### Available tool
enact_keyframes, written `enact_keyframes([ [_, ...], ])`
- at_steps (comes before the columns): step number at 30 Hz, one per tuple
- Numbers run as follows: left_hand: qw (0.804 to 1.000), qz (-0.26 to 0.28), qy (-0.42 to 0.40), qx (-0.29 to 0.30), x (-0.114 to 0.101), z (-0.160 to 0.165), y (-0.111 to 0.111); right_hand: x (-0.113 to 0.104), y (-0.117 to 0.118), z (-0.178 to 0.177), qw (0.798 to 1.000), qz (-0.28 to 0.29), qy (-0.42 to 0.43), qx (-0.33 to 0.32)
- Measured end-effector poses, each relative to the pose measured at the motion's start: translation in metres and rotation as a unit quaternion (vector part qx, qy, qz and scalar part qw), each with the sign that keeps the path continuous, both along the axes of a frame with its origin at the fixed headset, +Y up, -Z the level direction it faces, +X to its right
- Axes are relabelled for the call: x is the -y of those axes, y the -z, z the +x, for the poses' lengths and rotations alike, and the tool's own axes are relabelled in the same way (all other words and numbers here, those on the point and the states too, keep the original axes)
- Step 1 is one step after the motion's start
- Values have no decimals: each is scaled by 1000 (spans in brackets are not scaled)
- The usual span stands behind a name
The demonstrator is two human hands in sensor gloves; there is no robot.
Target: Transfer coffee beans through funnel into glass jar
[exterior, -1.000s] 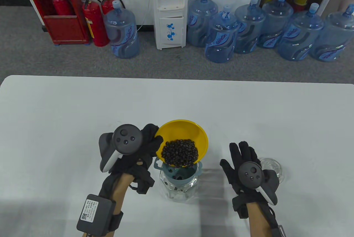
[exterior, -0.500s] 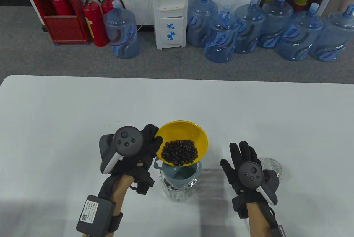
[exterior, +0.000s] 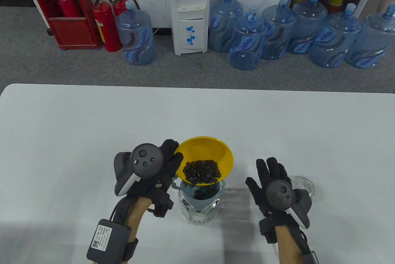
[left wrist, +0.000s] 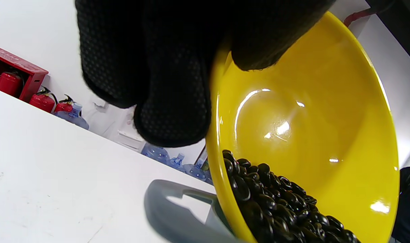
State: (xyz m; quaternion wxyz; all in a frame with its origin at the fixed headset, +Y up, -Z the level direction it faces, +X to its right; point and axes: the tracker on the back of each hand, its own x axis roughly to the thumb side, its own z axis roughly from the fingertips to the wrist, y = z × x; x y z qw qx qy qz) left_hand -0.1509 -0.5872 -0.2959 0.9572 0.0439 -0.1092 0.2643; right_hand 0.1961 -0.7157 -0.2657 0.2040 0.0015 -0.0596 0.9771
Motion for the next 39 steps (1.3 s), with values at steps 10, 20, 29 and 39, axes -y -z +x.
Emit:
enact_keyframes([
  [10,1000,19,12,-4,-2,3,-4,0,0,0,1000,0,1,0],
  [20,999,30,14,-6,-2,6,-8,0,-1,0,1000,1,1,-1],
  [29,999,41,18,-8,-3,6,-10,0,-1,0,1000,2,2,-2],
  [39,999,49,21,-9,-4,6,-13,0,-1,0,1000,1,2,-2],
])
